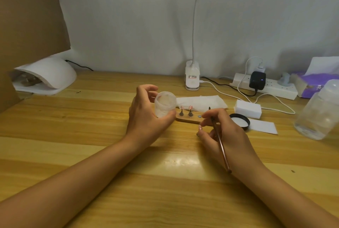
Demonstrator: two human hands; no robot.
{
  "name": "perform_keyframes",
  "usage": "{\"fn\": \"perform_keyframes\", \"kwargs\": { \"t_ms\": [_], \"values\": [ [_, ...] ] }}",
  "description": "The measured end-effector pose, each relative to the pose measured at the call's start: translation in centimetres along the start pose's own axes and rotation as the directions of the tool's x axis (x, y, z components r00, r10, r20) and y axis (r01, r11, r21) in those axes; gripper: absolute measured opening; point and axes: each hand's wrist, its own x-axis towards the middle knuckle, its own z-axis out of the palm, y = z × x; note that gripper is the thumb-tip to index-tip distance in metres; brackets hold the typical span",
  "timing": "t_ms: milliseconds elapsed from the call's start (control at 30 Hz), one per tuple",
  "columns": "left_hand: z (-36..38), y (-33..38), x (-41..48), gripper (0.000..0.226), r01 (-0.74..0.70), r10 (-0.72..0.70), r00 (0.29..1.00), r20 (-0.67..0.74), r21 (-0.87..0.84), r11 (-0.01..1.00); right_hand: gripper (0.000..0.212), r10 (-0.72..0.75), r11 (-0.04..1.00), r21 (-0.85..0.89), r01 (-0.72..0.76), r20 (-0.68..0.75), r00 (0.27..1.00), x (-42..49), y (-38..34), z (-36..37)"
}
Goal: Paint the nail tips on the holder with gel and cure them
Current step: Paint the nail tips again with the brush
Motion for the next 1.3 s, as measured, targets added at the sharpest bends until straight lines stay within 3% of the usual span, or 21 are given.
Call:
{"fn": "perform_keyframes", "kwargs": {
  "t_ms": [167,400,467,567,633,667,800,933,1133,1300],
  "values": [
    [-0.3,-0.6,0.7,0.064,0.206,-0.206,0.978,0.015,-0.002,0.979,0.031,0.027,0.998,0.053,-0.027,-0.001,1.000,0.1,0.0,-0.2],
    [0.0,-1.1,0.9,0.071,0.232,-0.233,0.972,0.012,0.046,0.972,0.032,0.021,0.996,0.086,-0.020,-0.015,1.000,0.1,-0.2,-0.3],
    [0.0,-1.0,0.6,0.079,0.180,-0.179,0.984,-0.024,0.089,0.980,0.032,0.012,0.995,0.097,-0.007,-0.051,0.999,0.1,-0.3,-0.4],
    [-0.1,-0.3,0.0,0.069,-0.153,0.177,0.978,-0.110,0.200,0.968,0.035,0.001,0.995,0.096,0.011,-0.128,0.992,0.1,-0.2,-0.4],
    [0.2,0.2,-0.7,0.057,-0.328,0.334,0.943,0.006,0.205,0.922,0.037,0.008,0.994,0.105,0.011,-0.185,0.983,0.2,-0.2,-0.4],
    [0.2,0.4,-0.9,0.053,-0.350,0.336,0.937,0.097,0.199,0.916,0.038,0.016,0.993,0.118,0.010,-0.212,0.977,0.2,-0.2,-0.5],
    [0.4,-0.2,-0.7,0.047,-0.257,0.176,0.939,0.297,0.261,0.931,0.039,0.045,0.986,0.167,0.004,-0.289,0.956,0.4,-0.1,-0.6],
    [0.7,-0.8,-0.5,0.063,-0.246,0.089,0.899,0.428,0.329,0.912,0.039,0.039,0.987,0.159,0.005,-0.270,0.962,0.5,0.0,-0.4],
    [0.6,-1.0,-0.4,0.057,-0.250,0.120,0.887,0.446,0.246,0.936,0.039,0.006,0.992,0.125,0.017,-0.188,0.982,0.4,0.0,-0.3],
    [0.4,-0.9,-0.5,0.040,-0.257,0.137,0.880,0.454,0.214,0.942,0.038,-0.034,0.995,0.085,0.049,-0.179,0.983,0.3,-0.3,-0.2]
  ]
}}
